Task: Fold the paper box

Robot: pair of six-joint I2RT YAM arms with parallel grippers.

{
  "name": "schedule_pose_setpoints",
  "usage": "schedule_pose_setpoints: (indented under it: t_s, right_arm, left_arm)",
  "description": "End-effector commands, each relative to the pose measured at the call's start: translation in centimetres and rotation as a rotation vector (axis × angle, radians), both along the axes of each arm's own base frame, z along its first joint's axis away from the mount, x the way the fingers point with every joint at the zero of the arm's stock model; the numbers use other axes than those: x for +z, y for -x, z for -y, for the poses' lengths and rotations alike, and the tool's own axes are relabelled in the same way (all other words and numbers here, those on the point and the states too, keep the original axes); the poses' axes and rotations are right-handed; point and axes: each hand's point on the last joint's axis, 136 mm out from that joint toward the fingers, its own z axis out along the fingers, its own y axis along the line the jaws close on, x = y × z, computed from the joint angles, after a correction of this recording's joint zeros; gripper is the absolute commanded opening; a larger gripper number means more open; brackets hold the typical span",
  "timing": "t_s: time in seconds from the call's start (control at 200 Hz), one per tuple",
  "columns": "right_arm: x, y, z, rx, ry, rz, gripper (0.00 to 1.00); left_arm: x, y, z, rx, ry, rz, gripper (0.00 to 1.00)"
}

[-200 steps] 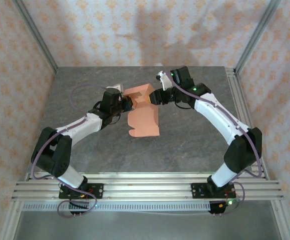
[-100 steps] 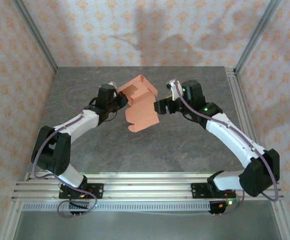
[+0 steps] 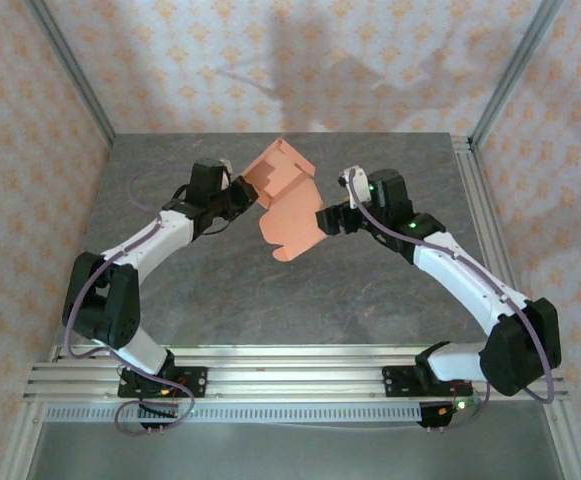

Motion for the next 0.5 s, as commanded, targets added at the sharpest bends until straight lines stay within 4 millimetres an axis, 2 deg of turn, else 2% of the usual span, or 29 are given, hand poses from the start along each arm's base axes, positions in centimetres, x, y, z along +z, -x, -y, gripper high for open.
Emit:
schedule_pose_setpoints:
  t_s: [0.0, 0.19, 0.345, 0.496]
  right_arm:
    - [-0.6, -1.5, 1.5, -0.076, -0.026, 0.000, 0.84]
    - [-0.6, -3.2, 1.2, -0.085, -0.087, 0.043, 0.84]
    - [-1.8, -5.1, 2.0, -0.133, -0.114, 0.037, 0.84]
    - [-2.2, -6.3, 1.6, -0.154, -0.173, 0.034, 0.84]
  left_arm:
    - [0.7, 0.2, 1.0, -0.053, 0.044, -0.033, 0.00]
    - [1.2, 0.5, 1.6, -0.083, 0.071, -0.050, 0.00]
    - [1.6, 0.7, 2.5, -0.132, 0.107, -0.056, 0.00]
    - [1.6, 1.0, 3.2, -0.171, 0.137, -0.067, 0.00]
